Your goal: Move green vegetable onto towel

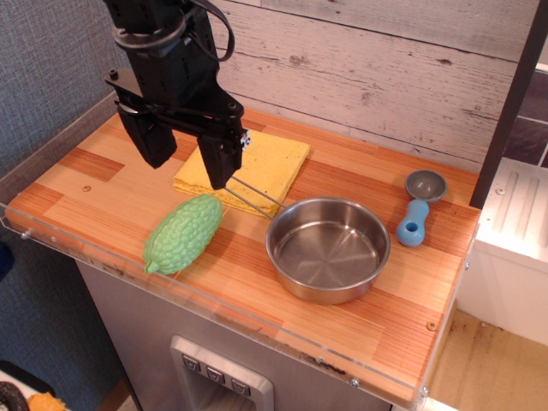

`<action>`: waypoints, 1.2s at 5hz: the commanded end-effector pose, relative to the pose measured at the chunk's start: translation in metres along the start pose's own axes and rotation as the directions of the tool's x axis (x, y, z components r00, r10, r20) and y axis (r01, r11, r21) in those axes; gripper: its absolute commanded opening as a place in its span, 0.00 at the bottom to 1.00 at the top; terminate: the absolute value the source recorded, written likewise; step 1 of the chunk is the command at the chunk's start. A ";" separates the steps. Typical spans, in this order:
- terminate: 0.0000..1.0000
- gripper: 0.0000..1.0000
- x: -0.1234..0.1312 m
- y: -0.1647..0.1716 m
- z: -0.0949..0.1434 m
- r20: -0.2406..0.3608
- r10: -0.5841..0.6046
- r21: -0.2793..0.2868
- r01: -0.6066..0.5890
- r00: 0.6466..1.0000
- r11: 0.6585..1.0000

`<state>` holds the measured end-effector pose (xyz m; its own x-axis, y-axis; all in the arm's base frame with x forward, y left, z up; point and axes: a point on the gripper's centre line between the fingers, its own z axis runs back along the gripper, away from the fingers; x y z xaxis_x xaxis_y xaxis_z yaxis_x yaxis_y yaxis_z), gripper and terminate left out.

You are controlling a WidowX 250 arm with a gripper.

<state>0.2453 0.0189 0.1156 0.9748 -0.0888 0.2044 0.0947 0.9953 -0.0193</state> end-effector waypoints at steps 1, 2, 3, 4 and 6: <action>0.00 1.00 0.000 0.000 0.000 0.000 0.000 0.000 0.000 1.000 1.000; 0.00 1.00 -0.008 0.010 -0.011 0.007 0.008 0.026 -0.008 1.000 1.000; 0.00 1.00 -0.017 0.025 -0.033 -0.035 0.004 0.003 -0.004 0.999 1.000; 0.00 1.00 -0.025 0.038 -0.046 -0.105 0.005 0.034 -0.001 0.994 0.999; 0.00 1.00 -0.020 0.035 -0.071 -0.125 -0.003 0.029 0.006 0.992 1.000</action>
<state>0.2382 0.0493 0.0324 0.9949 -0.0890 0.0466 0.0893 0.9960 -0.0046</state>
